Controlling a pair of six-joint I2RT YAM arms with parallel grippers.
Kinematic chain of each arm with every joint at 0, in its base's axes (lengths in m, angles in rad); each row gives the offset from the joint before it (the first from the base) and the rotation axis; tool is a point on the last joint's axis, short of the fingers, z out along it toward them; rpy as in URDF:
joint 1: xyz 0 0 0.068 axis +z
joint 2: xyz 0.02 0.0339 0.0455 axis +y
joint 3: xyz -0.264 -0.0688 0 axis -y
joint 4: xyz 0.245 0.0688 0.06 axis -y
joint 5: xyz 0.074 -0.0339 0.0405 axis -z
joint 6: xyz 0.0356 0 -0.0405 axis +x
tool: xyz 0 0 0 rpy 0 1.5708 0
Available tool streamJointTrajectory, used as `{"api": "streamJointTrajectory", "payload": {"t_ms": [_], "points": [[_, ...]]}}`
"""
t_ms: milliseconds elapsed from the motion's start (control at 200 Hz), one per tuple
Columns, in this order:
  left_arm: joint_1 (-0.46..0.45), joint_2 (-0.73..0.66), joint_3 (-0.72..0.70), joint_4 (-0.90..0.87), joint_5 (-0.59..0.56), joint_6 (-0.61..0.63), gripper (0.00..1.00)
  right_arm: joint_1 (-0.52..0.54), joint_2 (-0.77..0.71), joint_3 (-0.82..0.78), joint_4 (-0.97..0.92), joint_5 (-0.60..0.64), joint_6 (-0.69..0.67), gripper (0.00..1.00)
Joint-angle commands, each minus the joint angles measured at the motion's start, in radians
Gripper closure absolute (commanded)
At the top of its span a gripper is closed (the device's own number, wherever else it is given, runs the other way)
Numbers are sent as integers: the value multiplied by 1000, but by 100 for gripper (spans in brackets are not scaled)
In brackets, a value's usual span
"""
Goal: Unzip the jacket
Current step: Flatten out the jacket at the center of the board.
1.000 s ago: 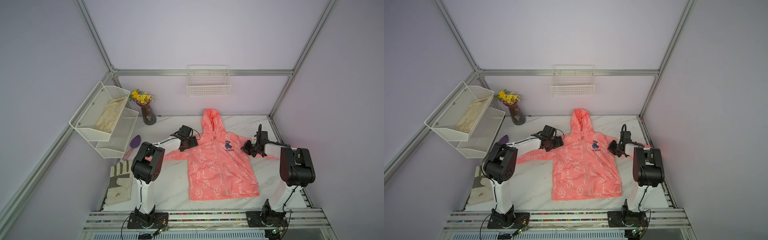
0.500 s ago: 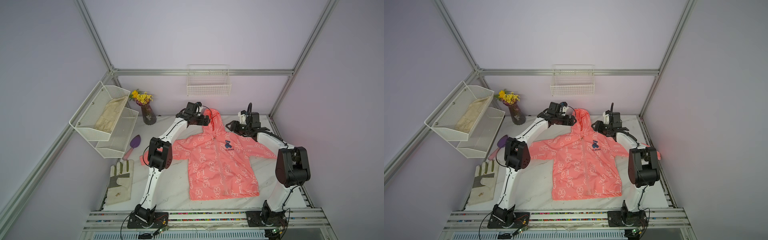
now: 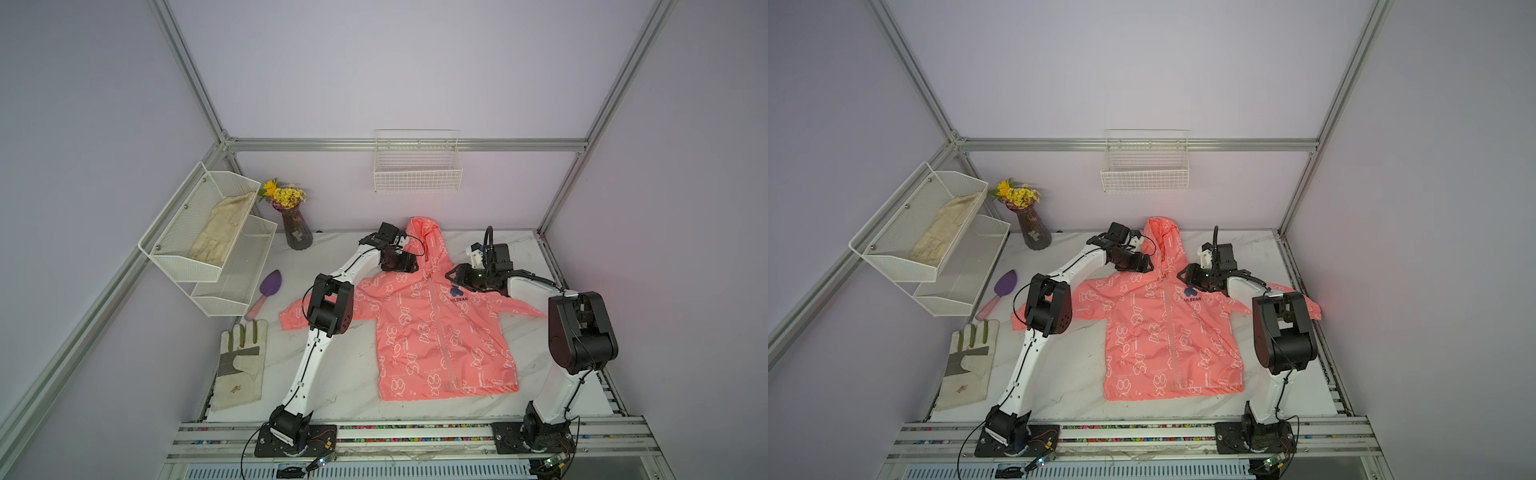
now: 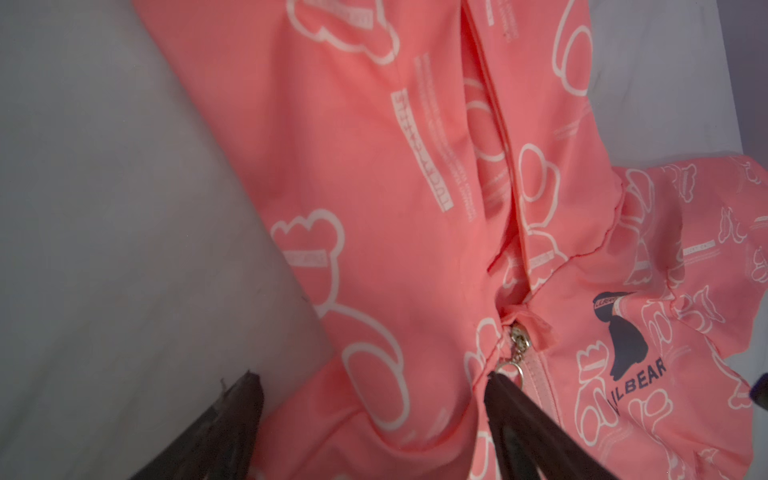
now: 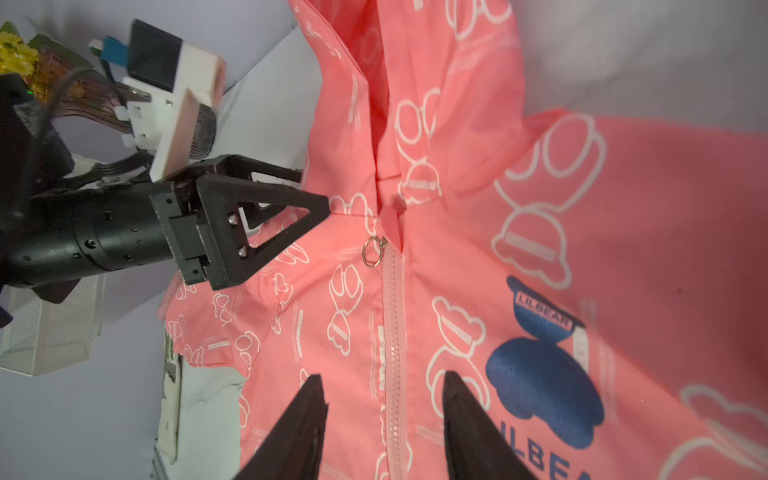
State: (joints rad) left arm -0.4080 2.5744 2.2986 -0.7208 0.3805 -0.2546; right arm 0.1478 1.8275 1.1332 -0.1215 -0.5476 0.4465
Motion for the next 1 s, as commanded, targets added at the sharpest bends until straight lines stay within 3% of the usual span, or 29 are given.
{"api": "streamJointTrajectory", "payload": {"t_ms": [0,175,425,540,690,865,995], "points": [[-44,-19,-57,-9,14,-8,17,30,-57,-8,39,15,-9,55],[-64,-27,-63,-2,25,-5,21,47,-33,23,16,28,15,61],[-64,-24,-68,1,38,-9,37,58,22,77,20,41,50,68],[-64,-23,-70,22,54,-14,47,64,50,80,45,32,49,70],[-60,-27,-79,63,136,-21,69,65,71,66,99,7,58,70],[-41,-79,-203,215,255,-68,86,66,136,156,-23,-35,60,68],[-22,-155,-368,413,322,-127,93,69,145,139,18,-102,79,62]]}}
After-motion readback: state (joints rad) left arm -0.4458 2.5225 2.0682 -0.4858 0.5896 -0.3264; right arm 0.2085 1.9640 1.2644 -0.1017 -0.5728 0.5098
